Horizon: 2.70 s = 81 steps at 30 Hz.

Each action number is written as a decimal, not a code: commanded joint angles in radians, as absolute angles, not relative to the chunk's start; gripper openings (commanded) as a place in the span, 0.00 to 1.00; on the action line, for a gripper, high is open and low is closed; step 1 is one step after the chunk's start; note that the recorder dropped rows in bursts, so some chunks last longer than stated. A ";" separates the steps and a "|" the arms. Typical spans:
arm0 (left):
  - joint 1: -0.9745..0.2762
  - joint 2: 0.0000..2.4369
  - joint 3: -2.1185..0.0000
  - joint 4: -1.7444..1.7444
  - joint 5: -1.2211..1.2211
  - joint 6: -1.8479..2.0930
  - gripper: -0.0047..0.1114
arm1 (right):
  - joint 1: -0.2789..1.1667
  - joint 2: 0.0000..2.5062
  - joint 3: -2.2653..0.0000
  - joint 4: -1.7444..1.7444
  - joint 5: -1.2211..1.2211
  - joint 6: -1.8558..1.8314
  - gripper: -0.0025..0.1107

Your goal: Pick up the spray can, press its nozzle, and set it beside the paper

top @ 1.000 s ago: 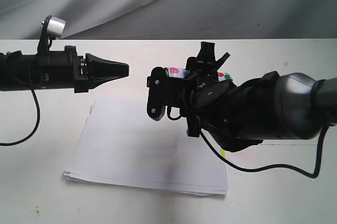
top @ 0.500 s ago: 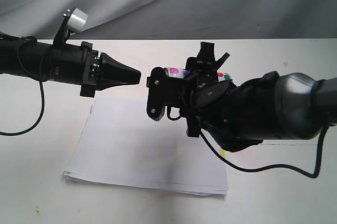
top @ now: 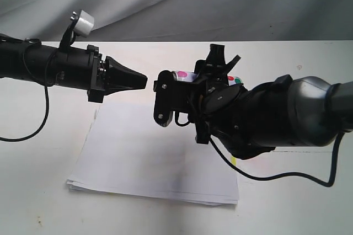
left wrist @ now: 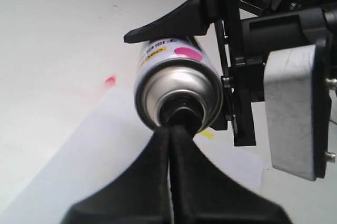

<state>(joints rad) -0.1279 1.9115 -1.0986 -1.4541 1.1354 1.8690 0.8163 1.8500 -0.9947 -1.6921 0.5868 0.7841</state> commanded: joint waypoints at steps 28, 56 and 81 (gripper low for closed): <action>-0.260 1.914 -1.110 -1.517 0.993 1.869 0.04 | 0.818 1.842 -1.002 -1.720 0.604 0.783 0.02; -0.260 1.969 -1.112 -1.562 1.029 1.892 0.04 | 0.818 1.842 -1.002 -1.720 0.604 0.783 0.02; -0.084 1.716 -0.904 -1.497 0.993 1.907 0.04 | 0.818 1.842 -1.002 -1.720 0.604 0.783 0.02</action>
<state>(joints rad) -0.1193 1.7550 -0.9518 -1.4553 0.9999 1.8695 0.8157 1.8566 -0.9926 -1.6926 0.5874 0.7798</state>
